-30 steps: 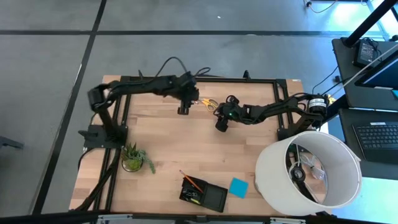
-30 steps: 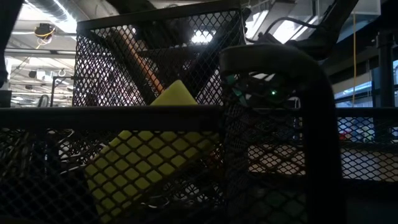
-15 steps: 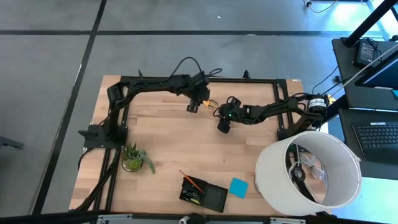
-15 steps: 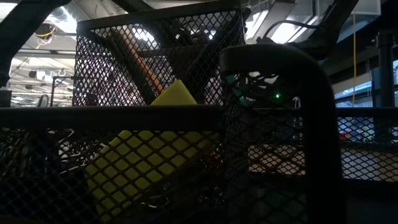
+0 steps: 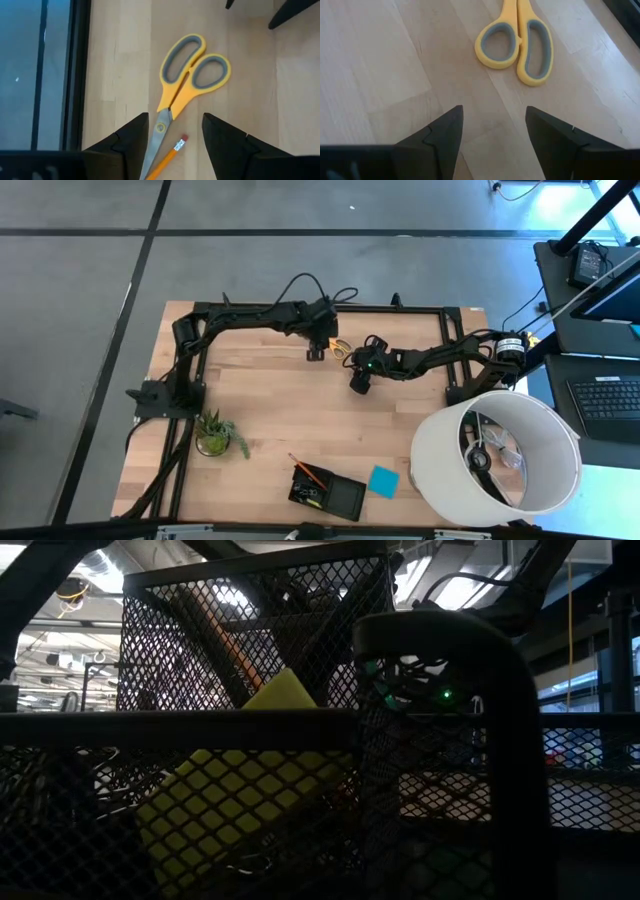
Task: Pick and place office supplies into organizer
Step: Put the yellow scissors into the black desk organizer
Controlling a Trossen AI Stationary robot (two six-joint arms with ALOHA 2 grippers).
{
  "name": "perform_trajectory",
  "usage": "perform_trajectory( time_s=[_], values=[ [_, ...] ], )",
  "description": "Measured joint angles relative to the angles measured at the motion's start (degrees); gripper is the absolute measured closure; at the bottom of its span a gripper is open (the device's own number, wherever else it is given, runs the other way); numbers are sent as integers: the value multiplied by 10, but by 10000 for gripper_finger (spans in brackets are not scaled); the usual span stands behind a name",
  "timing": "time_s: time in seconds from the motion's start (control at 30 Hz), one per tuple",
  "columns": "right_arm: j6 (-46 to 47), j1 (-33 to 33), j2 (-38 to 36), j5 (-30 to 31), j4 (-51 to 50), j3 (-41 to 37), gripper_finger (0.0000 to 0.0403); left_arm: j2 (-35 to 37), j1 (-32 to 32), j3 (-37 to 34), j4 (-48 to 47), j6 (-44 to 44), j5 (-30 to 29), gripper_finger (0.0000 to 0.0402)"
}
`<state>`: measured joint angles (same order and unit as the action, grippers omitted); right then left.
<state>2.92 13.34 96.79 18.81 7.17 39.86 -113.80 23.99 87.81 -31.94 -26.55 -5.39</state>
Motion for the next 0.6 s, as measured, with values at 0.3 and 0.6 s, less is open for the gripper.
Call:
perform_trajectory(
  time_s=[0.3, 0.6],
  values=[
    [-1, 0, 0, 0, 0, 0, 185, 1, 0, 0, 2, 60, -16, 189],
    [-1, 0, 0, 0, -2, 0, 185, 1, -1, 0, -1, 28, -39, 187]
  ],
)
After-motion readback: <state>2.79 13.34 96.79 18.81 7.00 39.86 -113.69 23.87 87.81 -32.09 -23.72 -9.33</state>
